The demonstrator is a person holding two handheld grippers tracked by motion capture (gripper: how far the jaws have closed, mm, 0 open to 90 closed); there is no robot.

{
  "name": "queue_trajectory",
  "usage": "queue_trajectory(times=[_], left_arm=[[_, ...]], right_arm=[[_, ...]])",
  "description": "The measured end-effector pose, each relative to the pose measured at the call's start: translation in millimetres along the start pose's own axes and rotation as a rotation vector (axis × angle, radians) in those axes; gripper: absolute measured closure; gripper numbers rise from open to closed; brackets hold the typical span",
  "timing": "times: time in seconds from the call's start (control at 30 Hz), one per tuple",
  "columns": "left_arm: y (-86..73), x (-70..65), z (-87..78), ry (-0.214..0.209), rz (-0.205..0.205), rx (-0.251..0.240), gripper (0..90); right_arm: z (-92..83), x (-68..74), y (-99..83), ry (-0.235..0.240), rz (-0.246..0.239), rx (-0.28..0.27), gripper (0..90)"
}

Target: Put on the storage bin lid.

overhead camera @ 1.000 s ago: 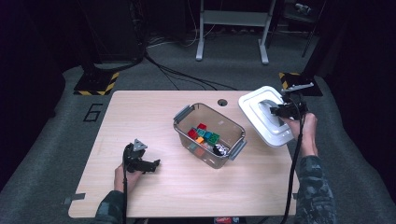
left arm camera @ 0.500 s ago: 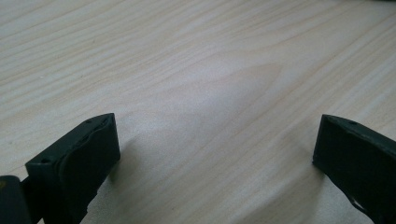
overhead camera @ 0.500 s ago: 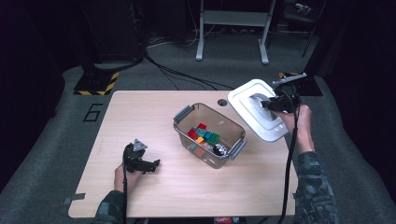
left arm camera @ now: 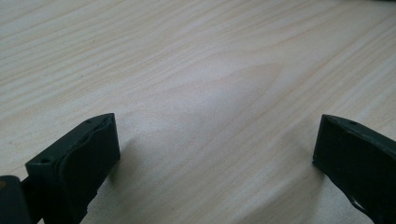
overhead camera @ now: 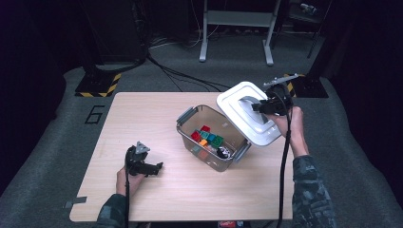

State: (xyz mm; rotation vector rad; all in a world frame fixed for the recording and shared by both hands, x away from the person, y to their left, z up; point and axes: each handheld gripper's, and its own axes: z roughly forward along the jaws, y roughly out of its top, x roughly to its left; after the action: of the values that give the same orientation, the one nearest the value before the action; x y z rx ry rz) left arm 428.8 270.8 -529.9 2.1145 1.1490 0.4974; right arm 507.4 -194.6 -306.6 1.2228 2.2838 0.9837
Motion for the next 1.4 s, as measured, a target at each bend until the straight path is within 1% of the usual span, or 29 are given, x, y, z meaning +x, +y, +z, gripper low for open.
queue_trajectory(times=[0.1,0.13,0.2,0.23,0.27,0.33,0.4,0.57,0.6,0.63,0.67,0.7,0.8,0.83,0.9,0.93,1.0,1.03,1.07,1.1,1.13,1.27,1.3,1.4], left_arm=[[0.0,0.0,0.0,0.0,0.0,0.0,0.5],[0.0,0.0,0.0,0.0,0.0,0.0,0.6],[0.0,0.0,0.0,0.0,-0.001,0.0,0.5],[0.0,0.0,0.0,0.0,0.0,0.0,0.5],[0.0,0.0,0.0,0.0,0.0,0.0,0.6],[0.0,0.0,0.0,0.0,0.0,0.0,0.5],[0.0,0.0,0.0,0.0,0.0,0.0,0.6],[0.0,-0.1,0.1,0.0,-0.001,-0.001,0.6],[0.1,0.7,-0.6,-0.002,0.011,0.009,0.5],[0.2,0.8,-0.7,-0.002,0.012,0.01,0.5],[0.1,0.8,-0.7,-0.002,0.012,0.01,0.5],[0.1,0.8,-0.7,-0.002,0.012,0.01,0.5],[0.1,0.8,-0.7,-0.002,0.013,0.01,0.6],[0.1,0.8,-0.7,-0.002,0.012,0.01,0.5],[0.1,0.8,-0.7,-0.002,0.013,0.01,0.5],[0.1,0.8,-0.7,-0.002,0.012,0.01,0.5],[0.1,0.8,-0.7,-0.002,0.013,0.01,0.5],[0.1,0.5,-0.5,-0.002,0.008,0.006,0.5],[0.0,-0.2,0.2,0.0,-0.004,-0.003,0.5],[0.1,0.8,-0.7,-0.002,0.012,0.01,0.6],[0.0,0.0,0.1,0.0,-0.001,-0.001,0.5],[0.0,0.1,-0.1,0.0,0.001,0.001,0.5],[0.0,0.1,-0.1,-0.001,0.0,0.001,0.6],[0.0,0.1,-0.1,0.0,0.0,0.001,0.6]], right_arm=[[3.6,7.2,1.6,0.012,0.003,0.007,66.9],[5.3,9.1,2.3,0.02,-0.01,0.004,66.9],[7.8,16.7,3.5,0.031,-0.01,0.017,66.9],[9.1,18.2,4.0,0.036,-0.025,0.016,66.9],[10.1,21.7,4.5,0.04,-0.024,0.023,66.9],[12.5,28.0,5.6,0.053,-0.041,0.037,66.9],[15.1,33.4,6.4,0.06,-0.049,0.039,66.9],[22.1,45.1,7.3,0.093,-0.063,0.048,66.9],[23.9,47.9,7.2,0.102,-0.063,0.05,66.9],[26.2,51.0,7.5,0.111,-0.067,0.054,66.9],[28.0,54.0,7.4,0.115,-0.067,0.053,66.9],[29.2,55.4,7.8,0.122,-0.08,0.059,66.9],[34.9,64.4,8.9,0.133,-0.083,0.062,66.9],[36.8,66.0,9.6,0.144,-0.093,0.069,66.9],[42.3,71.2,10.5,0.156,-0.096,0.075,66.9],[44.5,73.2,10.4,0.156,-0.089,0.077,66.9],[50.6,76.7,10.5,0.162,-0.096,0.087,66.9],[53.7,78.3,10.3,0.164,-0.098,0.09,66.9],[57.1,80.8,10.0,0.17,-0.089,0.097,66.9],[59.2,81.9,9.7,0.174,-0.091,0.099,66.9],[62.4,83.6,9.4,0.178,-0.1,0.106,66.9],[70.2,90.6,8.1,0.18,-0.1,0.12,66.9],[72.2,92.9,7.9,0.173,-0.096,0.12,66.9],[76.8,97.2,7.9,0.176,-0.113,0.13,66.8]])
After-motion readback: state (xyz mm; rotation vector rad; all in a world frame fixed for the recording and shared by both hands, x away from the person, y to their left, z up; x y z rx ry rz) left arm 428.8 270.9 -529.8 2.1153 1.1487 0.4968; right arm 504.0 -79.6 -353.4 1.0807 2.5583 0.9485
